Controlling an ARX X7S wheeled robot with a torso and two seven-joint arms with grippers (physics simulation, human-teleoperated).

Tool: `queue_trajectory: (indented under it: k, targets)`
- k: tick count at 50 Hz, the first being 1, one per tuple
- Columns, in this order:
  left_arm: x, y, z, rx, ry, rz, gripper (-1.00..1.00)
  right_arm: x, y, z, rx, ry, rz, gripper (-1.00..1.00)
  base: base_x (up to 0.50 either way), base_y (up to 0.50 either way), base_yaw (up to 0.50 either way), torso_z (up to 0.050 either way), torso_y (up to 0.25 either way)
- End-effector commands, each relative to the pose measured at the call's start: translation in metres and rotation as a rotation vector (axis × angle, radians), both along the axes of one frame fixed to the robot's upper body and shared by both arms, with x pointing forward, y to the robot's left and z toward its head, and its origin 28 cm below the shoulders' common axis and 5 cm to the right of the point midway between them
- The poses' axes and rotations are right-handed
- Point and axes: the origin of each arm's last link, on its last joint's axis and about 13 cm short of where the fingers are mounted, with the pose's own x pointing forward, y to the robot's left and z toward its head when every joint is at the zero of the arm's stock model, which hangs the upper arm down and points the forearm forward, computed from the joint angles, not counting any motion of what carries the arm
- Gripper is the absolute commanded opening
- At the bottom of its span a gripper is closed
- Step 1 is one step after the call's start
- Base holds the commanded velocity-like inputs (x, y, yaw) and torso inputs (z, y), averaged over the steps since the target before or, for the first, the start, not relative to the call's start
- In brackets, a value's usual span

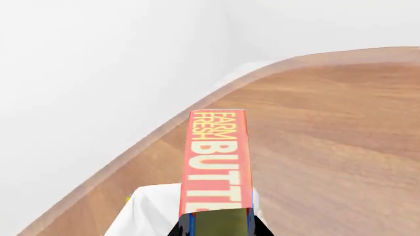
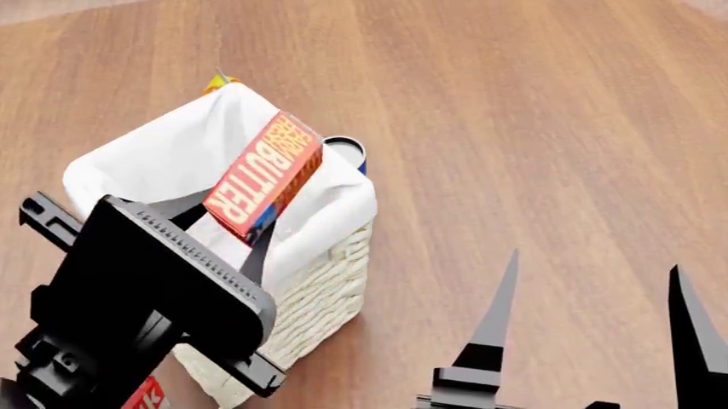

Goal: Pick up the butter and put it in the basket.

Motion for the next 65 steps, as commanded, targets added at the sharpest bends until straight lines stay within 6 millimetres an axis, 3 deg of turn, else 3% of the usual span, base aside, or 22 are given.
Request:
queue_trajectory:
  k: [1,25,35,47,65]
  targets:
    - [0.024,0.015,0.046,0.039,-0.077,0.089,-1.0,0.0,0.0,0.001,0.007,-0.017,0.01,1.0,0.0,0.0,0.0,0.0,0.0]
    - [0.062,0.036,0.077,0.312,0.068,0.118,-1.0,-0.006,-0.004,0.01,0.03,-0.051,0.018,1.0,0.0,0.0,0.0,0.0,0.001]
    - [0.074,0.044,0.098,0.44,0.145,0.105,-1.0,-0.006,-0.001,0.012,0.03,-0.057,0.034,1.0,0.0,0.0,0.0,0.0,0.002]
    - [0.092,0.042,0.092,0.553,0.264,0.071,-1.0,-0.007,-0.002,0.014,0.014,-0.063,0.03,1.0,0.0,0.0,0.0,0.001,0.001]
    - [0.129,0.041,0.12,0.585,0.392,0.022,-1.0,-0.007,-0.007,0.015,0.008,-0.065,0.008,1.0,0.0,0.0,0.0,0.001,0.002]
